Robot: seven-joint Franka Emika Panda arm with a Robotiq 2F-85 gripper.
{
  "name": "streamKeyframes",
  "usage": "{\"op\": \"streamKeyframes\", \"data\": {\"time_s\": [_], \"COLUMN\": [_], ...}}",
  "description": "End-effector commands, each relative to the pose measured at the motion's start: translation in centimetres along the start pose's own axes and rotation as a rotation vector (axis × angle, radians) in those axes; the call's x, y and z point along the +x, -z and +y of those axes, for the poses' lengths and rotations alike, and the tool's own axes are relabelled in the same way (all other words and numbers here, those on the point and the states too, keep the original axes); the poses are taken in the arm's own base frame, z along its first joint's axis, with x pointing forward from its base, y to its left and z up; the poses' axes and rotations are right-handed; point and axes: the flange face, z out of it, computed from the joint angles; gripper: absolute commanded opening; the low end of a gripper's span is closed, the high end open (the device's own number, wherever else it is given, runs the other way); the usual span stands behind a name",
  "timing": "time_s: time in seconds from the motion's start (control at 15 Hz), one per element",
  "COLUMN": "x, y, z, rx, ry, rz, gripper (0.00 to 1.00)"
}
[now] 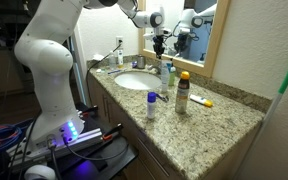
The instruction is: Move the faucet to the right
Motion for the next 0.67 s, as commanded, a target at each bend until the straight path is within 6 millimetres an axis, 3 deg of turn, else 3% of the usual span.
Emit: {"op": "streamKeyframes", "data": {"time_s": [0.0,0.13,0.27,0.47,0.6], "x": [0.6,0.3,0.4,0.7,0.4], "y": [2.4,3.6,5.6,10.6,13.7], "z": [6.7,6.5,6.9,11.1,13.3], "rx": [-0.094,-0.033,0.006,0.061,0.141], "ry": [-0.077,-0.073,-0.092,-0.118,-0.108], "rz": [0.001,-0.012,0.016,0.072,0.093], "gripper": [0.54,0.6,0.74,0.97,1.0]}}
